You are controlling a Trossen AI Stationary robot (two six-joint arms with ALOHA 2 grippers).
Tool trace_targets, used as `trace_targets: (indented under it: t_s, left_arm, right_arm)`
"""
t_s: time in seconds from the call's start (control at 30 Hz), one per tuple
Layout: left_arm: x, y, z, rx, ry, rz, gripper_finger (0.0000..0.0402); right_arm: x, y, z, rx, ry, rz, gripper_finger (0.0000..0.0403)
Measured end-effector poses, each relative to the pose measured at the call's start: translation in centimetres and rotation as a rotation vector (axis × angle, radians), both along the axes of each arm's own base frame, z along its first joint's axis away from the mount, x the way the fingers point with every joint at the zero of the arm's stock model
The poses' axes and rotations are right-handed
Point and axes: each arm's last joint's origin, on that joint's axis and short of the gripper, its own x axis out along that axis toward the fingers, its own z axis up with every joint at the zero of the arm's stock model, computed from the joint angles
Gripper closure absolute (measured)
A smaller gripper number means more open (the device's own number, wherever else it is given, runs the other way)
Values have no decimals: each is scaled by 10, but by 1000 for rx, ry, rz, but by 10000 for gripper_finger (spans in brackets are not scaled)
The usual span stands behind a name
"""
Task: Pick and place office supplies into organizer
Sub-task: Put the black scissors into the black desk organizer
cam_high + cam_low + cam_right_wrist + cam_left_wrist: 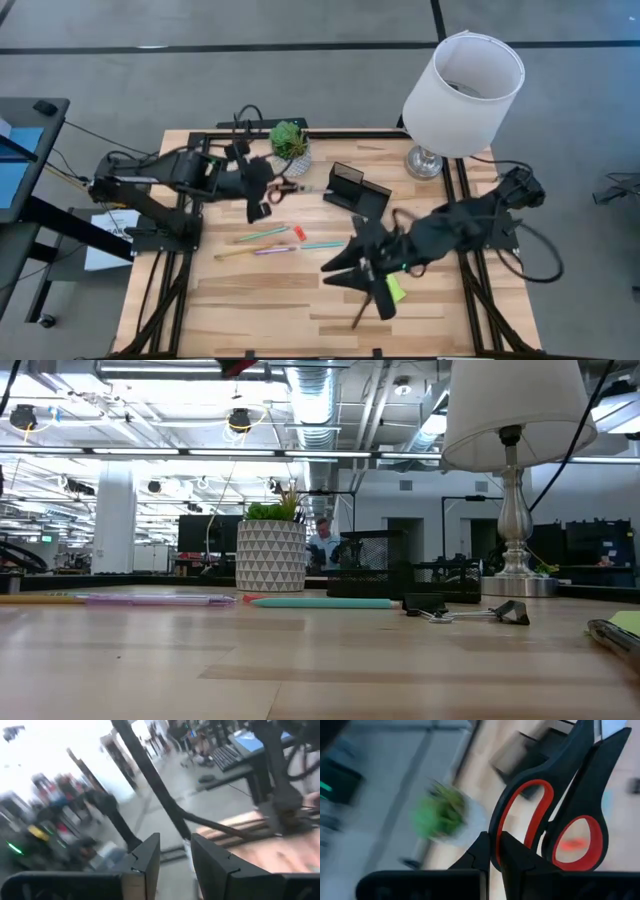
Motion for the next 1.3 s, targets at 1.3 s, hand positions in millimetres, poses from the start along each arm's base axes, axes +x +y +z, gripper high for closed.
trace_targets:
  t_s: [1.3]
  left_arm:
    - [174, 100, -127, 875, 849, -165, 391]
  right_arm:
    - [-26, 35, 9, 104, -21, -19, 305]
